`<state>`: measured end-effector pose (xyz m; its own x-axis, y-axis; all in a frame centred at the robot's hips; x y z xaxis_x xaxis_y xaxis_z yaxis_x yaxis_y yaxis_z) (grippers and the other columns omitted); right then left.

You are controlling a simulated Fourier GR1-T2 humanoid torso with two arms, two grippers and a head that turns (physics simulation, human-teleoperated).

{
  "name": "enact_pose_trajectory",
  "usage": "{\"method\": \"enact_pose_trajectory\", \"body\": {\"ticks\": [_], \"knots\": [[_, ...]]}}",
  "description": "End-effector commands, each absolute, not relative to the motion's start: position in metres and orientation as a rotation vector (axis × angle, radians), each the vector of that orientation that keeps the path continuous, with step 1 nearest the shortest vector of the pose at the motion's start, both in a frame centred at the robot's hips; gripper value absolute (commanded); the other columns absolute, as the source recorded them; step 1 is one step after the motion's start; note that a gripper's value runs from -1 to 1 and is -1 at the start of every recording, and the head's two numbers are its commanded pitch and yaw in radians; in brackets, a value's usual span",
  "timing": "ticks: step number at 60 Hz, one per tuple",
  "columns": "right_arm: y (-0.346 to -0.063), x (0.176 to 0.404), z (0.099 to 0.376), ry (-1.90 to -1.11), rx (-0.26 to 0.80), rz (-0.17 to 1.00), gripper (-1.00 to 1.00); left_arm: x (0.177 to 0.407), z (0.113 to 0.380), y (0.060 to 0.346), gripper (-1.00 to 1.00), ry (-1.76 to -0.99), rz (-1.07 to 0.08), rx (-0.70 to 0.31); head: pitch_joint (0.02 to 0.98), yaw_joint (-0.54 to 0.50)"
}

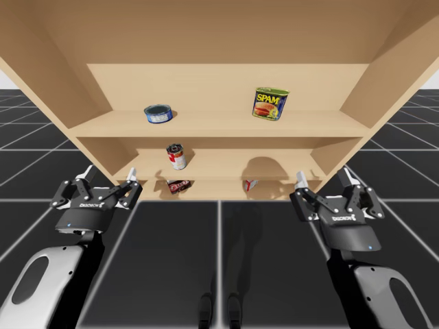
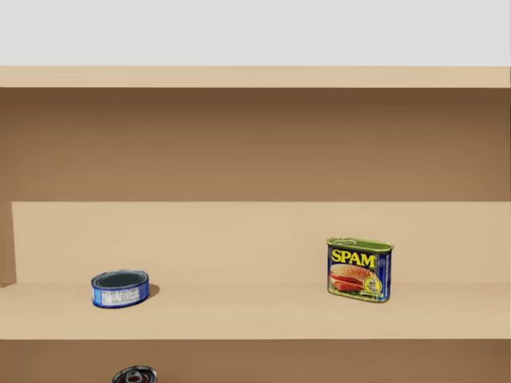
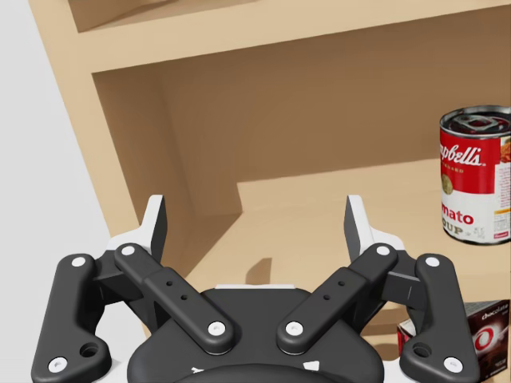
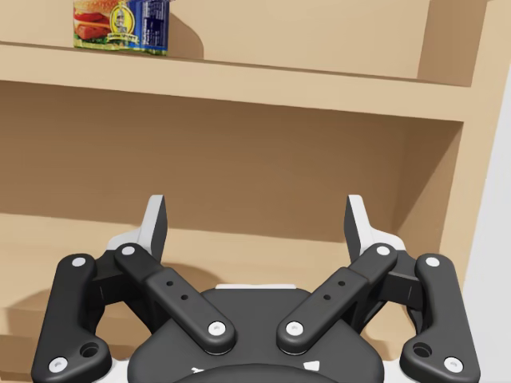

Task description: Retrieve the tuna can from the shelves.

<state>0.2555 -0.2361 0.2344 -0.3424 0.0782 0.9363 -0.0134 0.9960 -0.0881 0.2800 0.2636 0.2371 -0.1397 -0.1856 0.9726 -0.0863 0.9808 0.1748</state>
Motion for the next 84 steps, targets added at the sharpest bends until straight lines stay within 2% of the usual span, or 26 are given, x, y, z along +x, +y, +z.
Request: {"method": "enact_pose_trajectory", "body": {"ticks": [1, 15, 23, 36, 54, 67, 84], "knots": [[-0.235, 0.256, 0.234, -1.921, -0.083, 0.064, -1.0, 0.28, 0.237, 0.263, -1.0, -1.716, -0.086, 0.204, 0.094, 0.0], [-0.24, 0.258, 0.235, -1.925, -0.058, 0.041, -1.0, 0.28, 0.238, 0.264, -1.0, -1.718, -0.085, 0.204, 0.137, 0.03], [-0.239, 0.259, 0.234, -1.915, -0.071, 0.055, -1.0, 0.28, 0.238, 0.264, -1.0, -1.716, -0.086, 0.204, 0.196, 0.13], [-0.239, 0.26, 0.231, -1.909, -0.098, 0.08, -1.0, 0.279, 0.238, 0.264, -1.0, -1.715, -0.082, 0.173, 0.259, 0.24], [-0.239, 0.261, 0.231, -1.905, -0.103, 0.083, -1.0, 0.275, 0.243, 0.26, -1.0, -1.726, -0.069, 0.141, 0.283, 0.27], [-0.24, 0.261, 0.23, -1.9, -0.11, 0.083, -1.0, 0.256, 0.272, 0.246, -1.0, -1.711, -0.069, 0.094, 0.287, 0.26], [-0.24, 0.262, 0.227, -1.891, -0.124, 0.086, -1.0, 0.239, 0.319, 0.231, -1.0, -1.7, -0.121, -0.068, 0.285, 0.25]]}}
